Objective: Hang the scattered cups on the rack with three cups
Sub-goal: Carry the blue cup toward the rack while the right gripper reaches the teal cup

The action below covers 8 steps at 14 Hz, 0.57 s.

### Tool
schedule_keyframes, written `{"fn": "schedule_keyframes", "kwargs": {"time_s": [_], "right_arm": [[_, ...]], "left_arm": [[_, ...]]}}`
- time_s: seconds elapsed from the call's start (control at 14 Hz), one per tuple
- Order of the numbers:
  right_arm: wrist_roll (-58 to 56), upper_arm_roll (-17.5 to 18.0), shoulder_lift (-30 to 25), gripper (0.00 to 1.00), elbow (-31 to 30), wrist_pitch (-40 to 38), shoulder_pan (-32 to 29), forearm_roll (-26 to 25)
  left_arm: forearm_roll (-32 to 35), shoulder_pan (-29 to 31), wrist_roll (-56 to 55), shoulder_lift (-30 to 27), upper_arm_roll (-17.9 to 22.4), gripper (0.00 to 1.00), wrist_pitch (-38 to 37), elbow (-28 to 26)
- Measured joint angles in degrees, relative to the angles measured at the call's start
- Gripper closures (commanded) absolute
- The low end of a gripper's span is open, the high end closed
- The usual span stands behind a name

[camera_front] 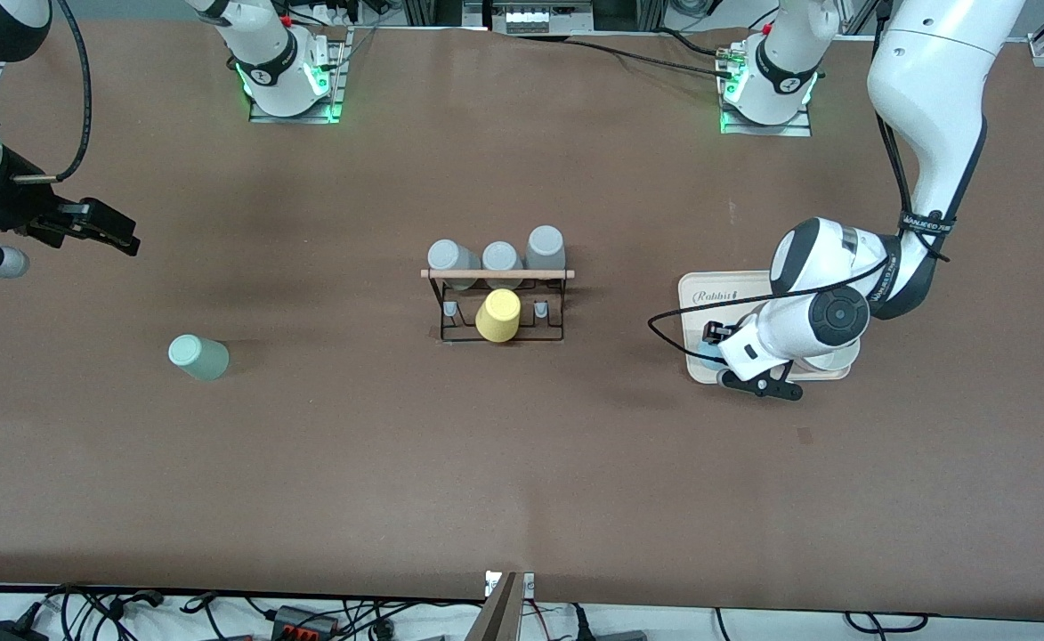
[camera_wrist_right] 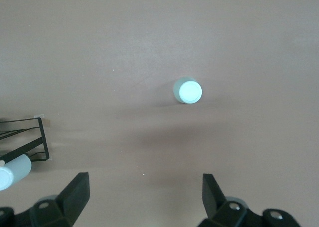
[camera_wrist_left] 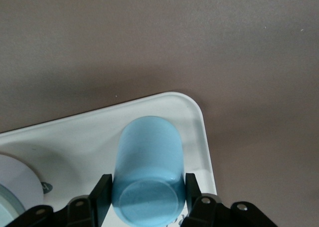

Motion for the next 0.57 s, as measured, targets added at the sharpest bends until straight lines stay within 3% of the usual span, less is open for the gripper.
{"fn": "schedule_keyframes", "kwargs": {"time_s": [0.07,0.36,0.57], "right_arm": [[0.0,0.0,-0.02,0.0,0.04,-0.35,0.0,0.0],[0.0,0.0,-0.03,0.0,0.08,-0.58,0.0,-0.07],[0.0,0.03,0.27,0.0,0.04,-0.6,0.19,-0.14]], "left_arm": [[0.02,0.14,1.12,0.0,0.03,0.99,0.0,0.11],[0.03,0.25,2.58,-0.03,-0.54,1.0,-0.03,0.97],[0.02,-0.22,1.24,-0.42,-6.14,1.0,-3.61,5.35]]}}
